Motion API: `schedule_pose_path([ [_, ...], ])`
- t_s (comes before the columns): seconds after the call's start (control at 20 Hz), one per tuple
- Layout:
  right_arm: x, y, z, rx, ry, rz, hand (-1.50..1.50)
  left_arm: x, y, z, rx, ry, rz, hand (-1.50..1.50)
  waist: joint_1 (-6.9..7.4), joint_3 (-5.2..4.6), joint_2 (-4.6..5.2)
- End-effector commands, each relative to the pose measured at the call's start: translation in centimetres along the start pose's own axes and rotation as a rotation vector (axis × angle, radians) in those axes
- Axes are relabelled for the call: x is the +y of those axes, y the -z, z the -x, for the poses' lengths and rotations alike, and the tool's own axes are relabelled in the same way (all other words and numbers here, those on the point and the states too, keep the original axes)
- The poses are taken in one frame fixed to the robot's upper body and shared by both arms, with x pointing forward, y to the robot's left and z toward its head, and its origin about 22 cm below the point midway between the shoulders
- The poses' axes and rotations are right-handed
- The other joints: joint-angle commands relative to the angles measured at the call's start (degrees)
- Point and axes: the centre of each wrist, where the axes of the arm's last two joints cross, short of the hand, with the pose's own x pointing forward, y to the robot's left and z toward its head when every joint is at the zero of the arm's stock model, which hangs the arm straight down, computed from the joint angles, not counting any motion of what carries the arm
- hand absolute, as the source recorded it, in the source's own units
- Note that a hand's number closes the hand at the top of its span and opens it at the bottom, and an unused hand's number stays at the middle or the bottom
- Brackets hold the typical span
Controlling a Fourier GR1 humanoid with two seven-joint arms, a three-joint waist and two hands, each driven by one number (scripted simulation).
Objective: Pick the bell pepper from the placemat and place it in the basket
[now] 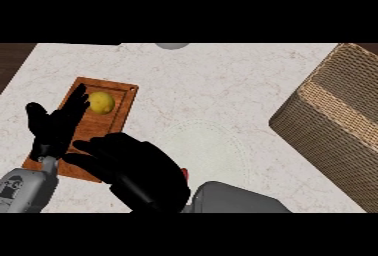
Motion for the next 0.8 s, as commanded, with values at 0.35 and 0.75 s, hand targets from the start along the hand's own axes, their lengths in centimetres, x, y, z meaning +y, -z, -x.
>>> schedule_pose_path([
  [0.35, -3.5, 6.5, -6.0, 0.481, -0.623, -0.009, -1.5, 2.1, -0.6, 1.1, 0.034, -0.028, -0.028, 0.0, -1.75, -0.03, -1.4],
  [0.75, -7.7, 7.9, -10.9, 0.61, -0.574, -0.319, -1.5, 1.5, 0.4, 0.1, 0.025, -0.03, -0.025, 0.0, -2.32, 0.18, -0.55],
])
